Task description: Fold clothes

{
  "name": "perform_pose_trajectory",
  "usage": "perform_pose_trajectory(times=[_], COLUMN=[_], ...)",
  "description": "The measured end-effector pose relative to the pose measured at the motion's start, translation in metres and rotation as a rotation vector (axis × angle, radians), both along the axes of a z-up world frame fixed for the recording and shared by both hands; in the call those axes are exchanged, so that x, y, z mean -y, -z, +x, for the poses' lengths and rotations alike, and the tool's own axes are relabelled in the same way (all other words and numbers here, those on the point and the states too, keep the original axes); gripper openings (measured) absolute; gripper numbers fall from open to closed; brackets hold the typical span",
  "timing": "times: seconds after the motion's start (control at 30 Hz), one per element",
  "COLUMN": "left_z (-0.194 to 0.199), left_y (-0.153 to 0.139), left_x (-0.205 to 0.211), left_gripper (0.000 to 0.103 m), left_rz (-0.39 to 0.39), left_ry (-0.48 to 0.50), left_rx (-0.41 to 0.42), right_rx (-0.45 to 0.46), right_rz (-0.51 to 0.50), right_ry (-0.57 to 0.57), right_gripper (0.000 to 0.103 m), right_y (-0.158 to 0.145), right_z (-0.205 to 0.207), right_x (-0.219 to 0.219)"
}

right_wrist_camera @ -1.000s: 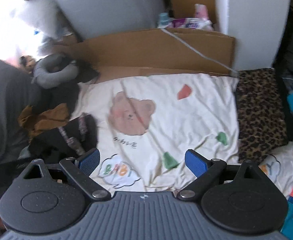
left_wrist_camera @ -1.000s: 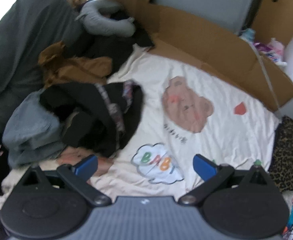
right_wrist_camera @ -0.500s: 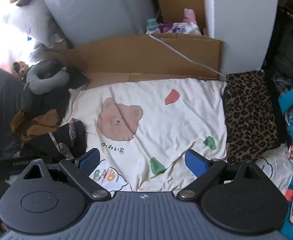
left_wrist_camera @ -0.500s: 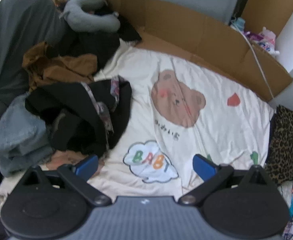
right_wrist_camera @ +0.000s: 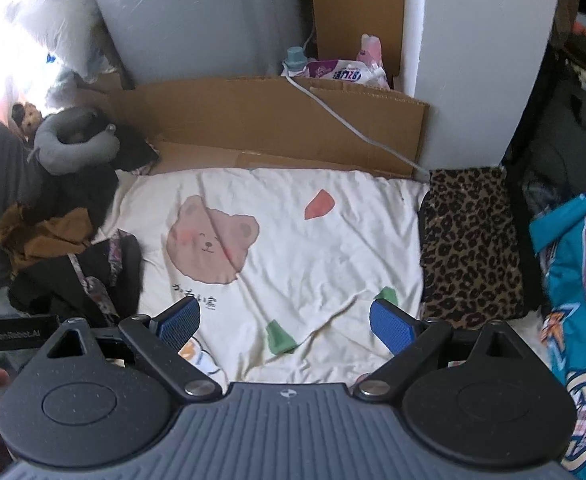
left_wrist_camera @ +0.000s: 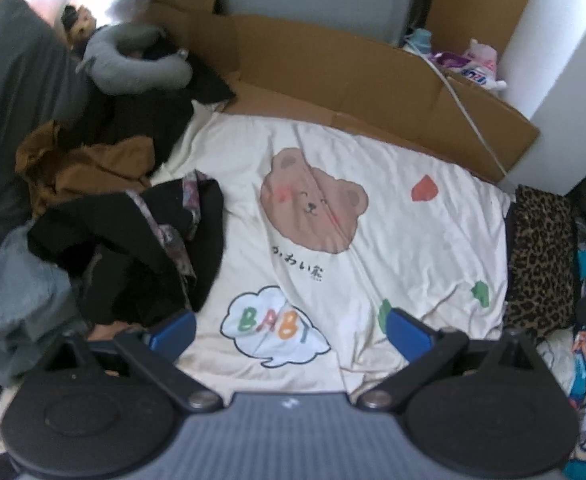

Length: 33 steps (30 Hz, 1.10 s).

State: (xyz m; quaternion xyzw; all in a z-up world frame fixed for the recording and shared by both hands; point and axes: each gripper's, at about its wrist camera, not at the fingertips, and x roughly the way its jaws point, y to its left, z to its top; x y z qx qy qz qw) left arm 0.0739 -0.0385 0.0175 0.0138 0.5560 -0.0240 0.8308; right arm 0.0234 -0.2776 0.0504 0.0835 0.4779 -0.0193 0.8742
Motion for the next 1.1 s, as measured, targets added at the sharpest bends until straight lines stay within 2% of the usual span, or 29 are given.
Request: perform_pose_trajectory(times=[0.33,0.47,0.6,0.73,0.87,1.1], left_z=[-0.008,-0.009,-0.008,-0.009,-0.012,-0.015], left_y=[0.016,0.022,0.023,0.018,0.014,0.023], left_x=[-0.003,-0.005,-0.005,-0.01,-0.009,-0.018], left_gripper=[0.102,0.102,0.102,0.102,0.102,0.102], left_rz=[0.004,-0.016,-0.03,-0.06,-0.05,-0.025], left_ry=[-0.018,-0.015,0.009,0.005,0.024,0.023], left_rx=[-0.088,-0.132,-0.148,-0.137,-0.115,-0.143], right_rx=[-0.094,-0.145,-0.142,-0.106,-0.079,-0.091], right_rz=[0.043,0.124,0.108,0.065,0.028,0.02], right_ry=[0.01,0.034,0.034,-0.024,-0.052,-0.059], right_gripper=[0.095,0.095,0.095,0.095,0.095,0.095], right_y=[0.032,0.043,0.042,0.032,0.024,0.026], right_z=[-0.002,0.001,0.005,0.01,0.009,0.004], right_x=[-0.021,-0.024,-0.028,-0.038,-0.043,-0.045])
